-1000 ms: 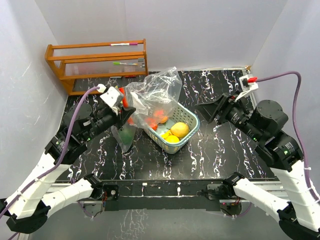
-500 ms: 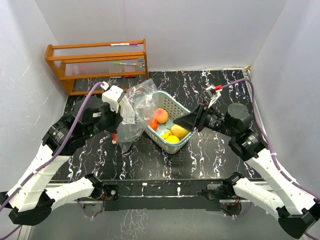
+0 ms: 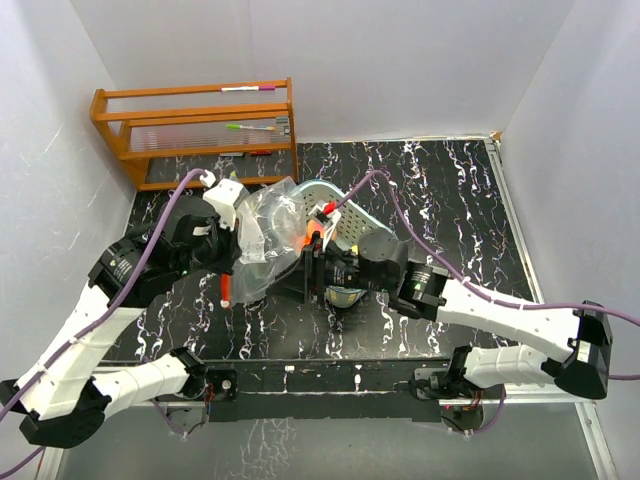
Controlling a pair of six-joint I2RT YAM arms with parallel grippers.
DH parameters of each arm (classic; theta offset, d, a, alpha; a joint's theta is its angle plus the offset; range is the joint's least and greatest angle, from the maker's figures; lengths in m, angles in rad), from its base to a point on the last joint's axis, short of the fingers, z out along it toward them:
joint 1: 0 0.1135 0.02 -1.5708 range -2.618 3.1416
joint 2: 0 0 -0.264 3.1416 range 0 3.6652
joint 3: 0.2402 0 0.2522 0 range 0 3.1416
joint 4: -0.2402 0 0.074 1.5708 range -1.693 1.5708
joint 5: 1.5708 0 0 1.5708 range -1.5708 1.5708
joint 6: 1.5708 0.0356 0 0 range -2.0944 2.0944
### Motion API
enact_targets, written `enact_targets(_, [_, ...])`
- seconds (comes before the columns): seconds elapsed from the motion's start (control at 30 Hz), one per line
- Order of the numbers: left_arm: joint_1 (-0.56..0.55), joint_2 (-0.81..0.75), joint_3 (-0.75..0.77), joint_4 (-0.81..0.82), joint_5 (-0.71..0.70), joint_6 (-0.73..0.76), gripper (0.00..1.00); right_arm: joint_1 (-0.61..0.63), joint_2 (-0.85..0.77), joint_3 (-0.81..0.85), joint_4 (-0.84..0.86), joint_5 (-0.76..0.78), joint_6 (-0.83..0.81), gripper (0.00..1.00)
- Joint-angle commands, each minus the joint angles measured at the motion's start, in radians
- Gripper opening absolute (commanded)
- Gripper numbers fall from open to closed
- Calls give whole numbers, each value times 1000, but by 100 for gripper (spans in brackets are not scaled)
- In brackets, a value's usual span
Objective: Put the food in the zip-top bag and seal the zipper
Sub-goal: Open the zipper of the food storage bag.
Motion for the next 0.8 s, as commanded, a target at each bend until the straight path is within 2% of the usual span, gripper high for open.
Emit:
enact_targets(0.0, [2,-6,-46,73,21,-80,0,61,-13,29,57,248,-52,54])
enact_targets(0.33, [3,62,-71,184,89,-191,0,209,97,111,30,479,-113,55])
enact_targets(0.77, [3,41,-49,221,139,-234,0,392,242,166,3,1076,-196,53])
